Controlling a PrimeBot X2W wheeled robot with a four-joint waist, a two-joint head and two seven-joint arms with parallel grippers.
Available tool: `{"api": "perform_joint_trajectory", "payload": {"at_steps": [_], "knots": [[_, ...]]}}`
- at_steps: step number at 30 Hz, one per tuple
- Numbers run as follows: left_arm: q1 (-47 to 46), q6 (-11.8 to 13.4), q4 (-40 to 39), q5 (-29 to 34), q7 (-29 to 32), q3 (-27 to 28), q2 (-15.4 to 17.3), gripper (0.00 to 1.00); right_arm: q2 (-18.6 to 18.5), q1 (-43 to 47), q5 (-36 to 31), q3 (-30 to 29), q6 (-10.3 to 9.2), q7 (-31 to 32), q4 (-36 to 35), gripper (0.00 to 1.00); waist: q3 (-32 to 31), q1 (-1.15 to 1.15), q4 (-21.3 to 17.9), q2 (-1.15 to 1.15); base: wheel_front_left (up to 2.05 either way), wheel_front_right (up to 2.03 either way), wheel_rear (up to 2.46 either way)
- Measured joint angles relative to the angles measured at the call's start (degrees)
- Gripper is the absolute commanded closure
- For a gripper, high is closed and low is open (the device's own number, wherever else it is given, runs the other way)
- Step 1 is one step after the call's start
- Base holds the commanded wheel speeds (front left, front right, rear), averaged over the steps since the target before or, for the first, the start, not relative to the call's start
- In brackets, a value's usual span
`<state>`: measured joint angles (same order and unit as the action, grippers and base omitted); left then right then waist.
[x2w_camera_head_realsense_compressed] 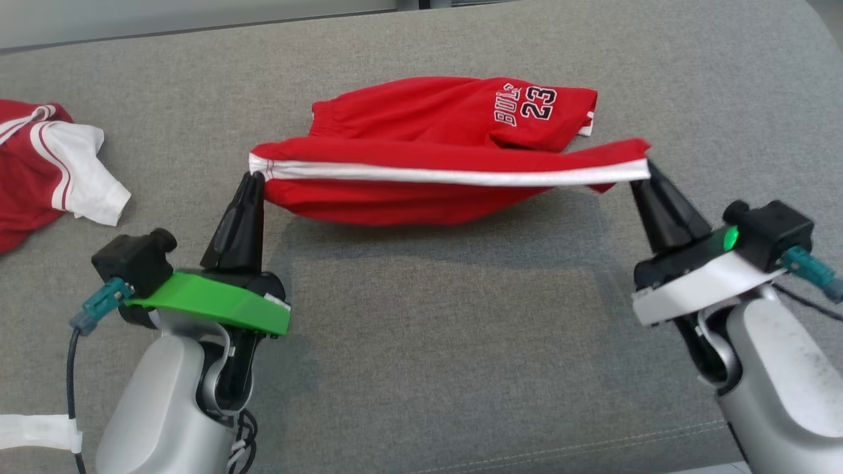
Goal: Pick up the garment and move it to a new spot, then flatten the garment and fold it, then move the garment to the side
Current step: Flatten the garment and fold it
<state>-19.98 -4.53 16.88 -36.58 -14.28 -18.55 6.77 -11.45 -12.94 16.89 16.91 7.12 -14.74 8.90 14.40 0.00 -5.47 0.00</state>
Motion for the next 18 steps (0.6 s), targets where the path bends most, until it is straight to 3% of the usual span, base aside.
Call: {"api": "perform_joint_trajectory", "payload": {"at_steps": [7,13,18], "knots": [[-1.0,-1.62,-11.74,-4.56,-0.14,5.19,-4.35,1.0,-3.14,-4.6,-3.75,-5.81,-0.08,-0.02,-11.79,1.0,-2.04,0.0,-0.85,0.0,0.0,0.0,0.0],[-2.37,-2.54,-28.61,-6.09,-0.24,9.59,-4.24,1.0,-5.06,-5.45,-8.29,-9.1,-0.66,-0.09,-27.13,1.0,-4.86,0.0,-1.37,0.0,0.0,0.0,0.0],[-2.37,-2.55,-35.37,-6.13,-0.57,7.56,-3.63,1.0,-8.29,-5.44,-10.65,-11.18,-1.16,-0.14,-33.84,1.0,-6.81,0.0,-1.91,0.0,0.0,0.0,0.0]]}}
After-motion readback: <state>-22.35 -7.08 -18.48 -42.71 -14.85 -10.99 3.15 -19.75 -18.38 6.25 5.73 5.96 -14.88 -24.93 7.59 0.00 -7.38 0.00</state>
